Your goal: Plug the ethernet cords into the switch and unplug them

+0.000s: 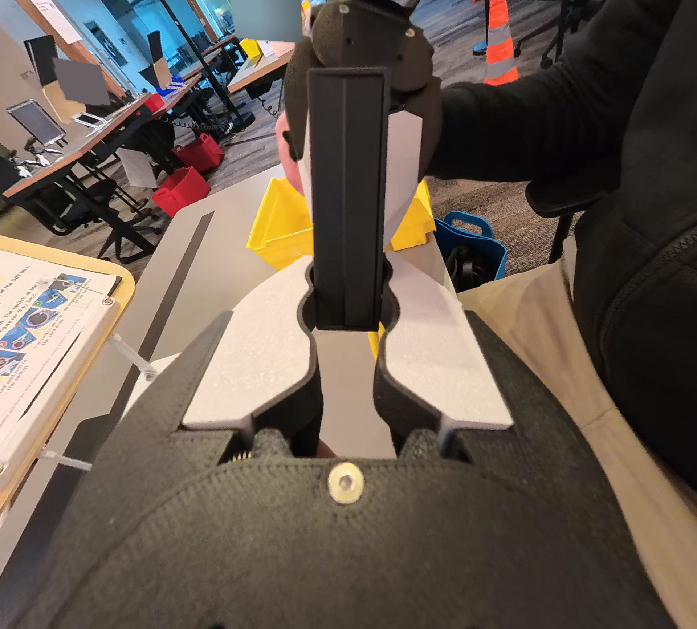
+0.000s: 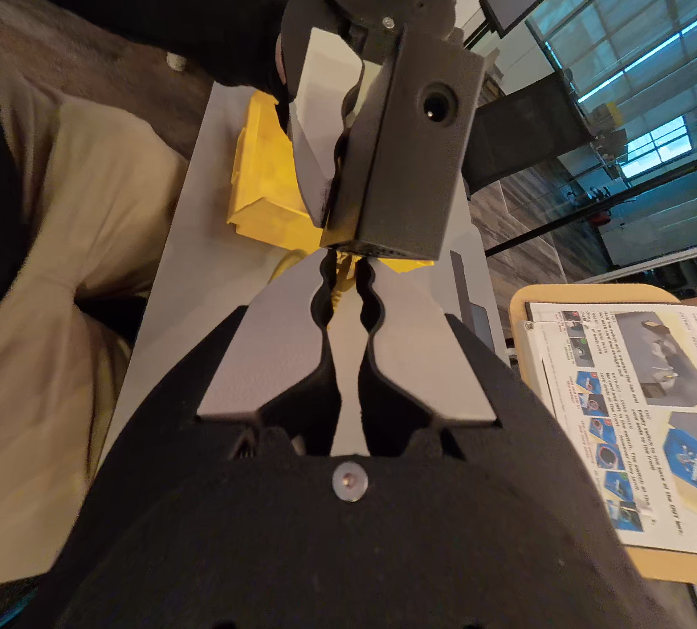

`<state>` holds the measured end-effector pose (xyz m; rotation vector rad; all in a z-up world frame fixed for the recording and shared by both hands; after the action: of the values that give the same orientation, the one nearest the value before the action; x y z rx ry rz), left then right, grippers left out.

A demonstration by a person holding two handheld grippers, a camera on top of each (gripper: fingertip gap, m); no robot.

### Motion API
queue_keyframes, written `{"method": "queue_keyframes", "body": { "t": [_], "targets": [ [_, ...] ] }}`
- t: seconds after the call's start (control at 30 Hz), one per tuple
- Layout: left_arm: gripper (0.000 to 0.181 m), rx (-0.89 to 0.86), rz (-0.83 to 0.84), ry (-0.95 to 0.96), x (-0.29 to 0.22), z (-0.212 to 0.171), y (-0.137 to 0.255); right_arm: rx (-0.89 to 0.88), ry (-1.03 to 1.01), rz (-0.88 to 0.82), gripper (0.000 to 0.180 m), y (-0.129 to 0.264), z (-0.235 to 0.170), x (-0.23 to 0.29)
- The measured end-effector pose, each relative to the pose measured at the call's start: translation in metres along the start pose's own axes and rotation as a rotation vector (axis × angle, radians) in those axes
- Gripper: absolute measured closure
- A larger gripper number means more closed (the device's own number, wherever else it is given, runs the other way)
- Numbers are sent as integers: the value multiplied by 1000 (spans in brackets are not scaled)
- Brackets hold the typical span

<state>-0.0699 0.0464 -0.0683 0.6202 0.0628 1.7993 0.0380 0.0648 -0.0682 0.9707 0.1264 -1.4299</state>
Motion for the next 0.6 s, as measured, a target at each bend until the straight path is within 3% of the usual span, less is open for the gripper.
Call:
{"method": "queue_keyframes", "body": {
  "t": [0.17,0.33,0.4,0.47,0.6],
  "targets": [
    [152,-48,-18,51,2,2,-1,-44,-37,21,170,5,0,-2],
    [151,-25,98,35,9,5,1,-25,-124,-14,170,8,-6,-9],
    [151,-73,159,76,23,13,29,-36,-172,-53,176,27,-19,-16],
    [152,-148,179,69,29,35,55,-187,-269,-45,180,57,-20,-28],
    [152,-44,199,-22,22,45,51,-45,-323,-103,180,60,-40,-37]
  ]
}}
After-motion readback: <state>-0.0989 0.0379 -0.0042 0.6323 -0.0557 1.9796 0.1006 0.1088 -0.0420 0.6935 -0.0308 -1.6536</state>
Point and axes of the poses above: each gripper's, where its closed fingertips meet, y back along the fingers, z out of its top, x = y × z across the jaws, the point moved 6 cm from there along y, back along the fingers, and after that the axes turned 6 degrees about x, right-handed, at the moved point
